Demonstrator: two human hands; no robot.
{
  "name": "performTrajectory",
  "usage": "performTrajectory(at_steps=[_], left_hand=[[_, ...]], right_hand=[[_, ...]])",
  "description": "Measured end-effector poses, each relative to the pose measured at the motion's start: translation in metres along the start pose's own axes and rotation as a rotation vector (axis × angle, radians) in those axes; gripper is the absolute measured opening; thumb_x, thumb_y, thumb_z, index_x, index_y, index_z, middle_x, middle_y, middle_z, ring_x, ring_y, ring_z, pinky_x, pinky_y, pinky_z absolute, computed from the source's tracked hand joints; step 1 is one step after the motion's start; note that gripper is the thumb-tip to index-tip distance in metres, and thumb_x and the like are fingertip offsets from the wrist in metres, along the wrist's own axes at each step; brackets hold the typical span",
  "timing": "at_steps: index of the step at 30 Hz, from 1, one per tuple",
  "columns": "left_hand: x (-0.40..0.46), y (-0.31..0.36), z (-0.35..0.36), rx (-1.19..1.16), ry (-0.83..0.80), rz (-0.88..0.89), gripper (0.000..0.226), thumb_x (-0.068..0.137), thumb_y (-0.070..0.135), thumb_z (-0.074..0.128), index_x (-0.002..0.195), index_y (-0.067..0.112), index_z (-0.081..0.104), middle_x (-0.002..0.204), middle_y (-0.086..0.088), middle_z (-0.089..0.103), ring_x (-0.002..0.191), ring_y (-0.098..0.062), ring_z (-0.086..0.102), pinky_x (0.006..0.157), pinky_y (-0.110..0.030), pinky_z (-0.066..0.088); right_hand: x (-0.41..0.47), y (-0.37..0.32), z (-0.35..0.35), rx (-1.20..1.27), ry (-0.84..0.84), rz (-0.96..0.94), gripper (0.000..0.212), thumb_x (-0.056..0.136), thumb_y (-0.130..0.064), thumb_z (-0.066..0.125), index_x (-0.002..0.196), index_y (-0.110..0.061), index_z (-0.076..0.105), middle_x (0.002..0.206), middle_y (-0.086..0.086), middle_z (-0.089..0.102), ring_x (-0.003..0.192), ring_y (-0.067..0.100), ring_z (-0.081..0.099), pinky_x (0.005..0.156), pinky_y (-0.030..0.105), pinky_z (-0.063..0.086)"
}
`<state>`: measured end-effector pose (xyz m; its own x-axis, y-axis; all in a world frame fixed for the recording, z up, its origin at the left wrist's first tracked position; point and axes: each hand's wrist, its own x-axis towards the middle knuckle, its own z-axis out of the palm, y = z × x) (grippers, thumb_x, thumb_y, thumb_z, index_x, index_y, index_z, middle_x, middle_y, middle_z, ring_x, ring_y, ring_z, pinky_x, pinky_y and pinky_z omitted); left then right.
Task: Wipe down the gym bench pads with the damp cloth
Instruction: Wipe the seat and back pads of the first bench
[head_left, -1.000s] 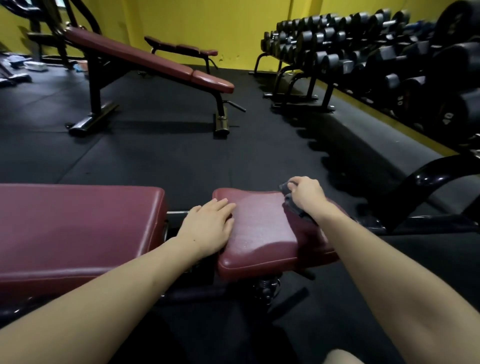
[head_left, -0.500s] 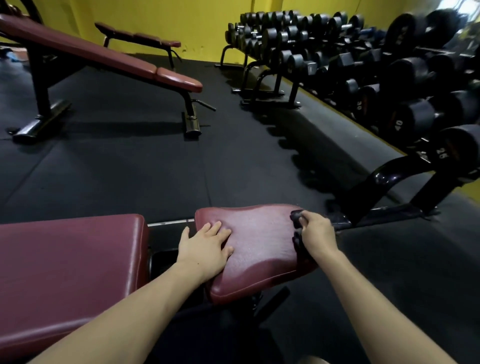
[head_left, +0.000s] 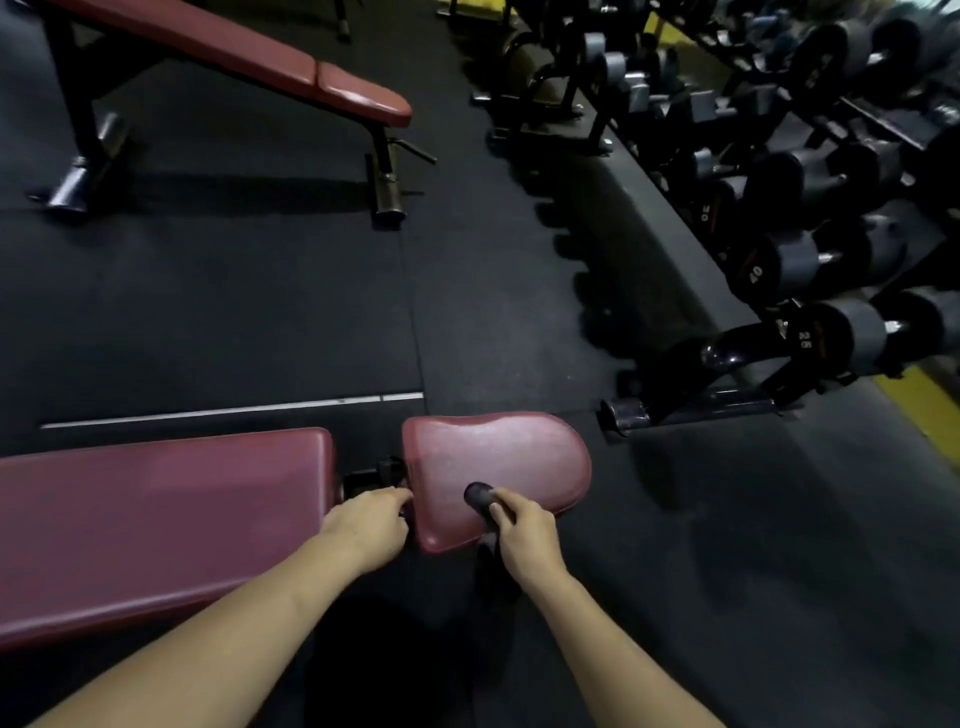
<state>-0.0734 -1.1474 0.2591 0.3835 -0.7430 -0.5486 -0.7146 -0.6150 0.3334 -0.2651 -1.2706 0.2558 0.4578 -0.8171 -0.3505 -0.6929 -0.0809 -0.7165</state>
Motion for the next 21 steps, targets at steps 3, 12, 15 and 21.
performTrajectory(at_steps=[3, 12, 15, 21], left_hand=[[-0.067, 0.015, -0.06, -0.01, 0.045, 0.015, 0.054, 0.101, 0.026, 0.043, 0.153, 0.035, 0.041, 0.16, 0.011, 0.041, 0.141, -0.022, 0.048, 0.109, -0.038, 0.045], [-0.244, 0.083, -0.22, -0.272, 0.281, 0.035, 0.044, 0.106, 0.034, 0.044, 0.15, 0.035, 0.044, 0.151, 0.013, 0.049, 0.133, -0.015, 0.053, 0.103, -0.036, 0.048], [-0.266, 0.117, -0.242, -0.347, 0.335, 0.08, 0.041, 0.105, 0.038, 0.045, 0.147, 0.039, 0.046, 0.144, 0.015, 0.054, 0.13, -0.013, 0.054, 0.101, -0.036, 0.048], [-0.275, 0.185, -0.253, -0.387, 0.359, 0.188, 0.045, 0.105, 0.04, 0.046, 0.15, 0.037, 0.045, 0.152, 0.017, 0.048, 0.14, -0.009, 0.045, 0.112, -0.031, 0.04]], right_hand=[[-0.046, -0.064, -0.032, 0.111, 0.024, -0.019, 0.028, 0.103, -0.017, 0.059, 0.129, -0.019, 0.07, 0.118, -0.011, 0.068, 0.111, 0.005, 0.06, 0.1, 0.019, 0.044], [-0.18, -0.229, -0.168, 0.255, 0.082, -0.138, 0.024, 0.101, -0.02, 0.063, 0.117, -0.037, 0.061, 0.108, -0.029, 0.068, 0.105, -0.015, 0.059, 0.086, 0.004, 0.041], [-0.21, -0.258, -0.2, 0.323, 0.129, -0.196, 0.016, 0.101, -0.02, 0.062, 0.109, -0.034, 0.061, 0.107, -0.026, 0.068, 0.103, -0.004, 0.063, 0.085, 0.01, 0.045], [-0.217, -0.267, -0.264, 0.359, 0.159, -0.279, 0.015, 0.102, -0.015, 0.061, 0.106, -0.028, 0.066, 0.109, -0.021, 0.069, 0.106, 0.003, 0.064, 0.09, 0.013, 0.045]])
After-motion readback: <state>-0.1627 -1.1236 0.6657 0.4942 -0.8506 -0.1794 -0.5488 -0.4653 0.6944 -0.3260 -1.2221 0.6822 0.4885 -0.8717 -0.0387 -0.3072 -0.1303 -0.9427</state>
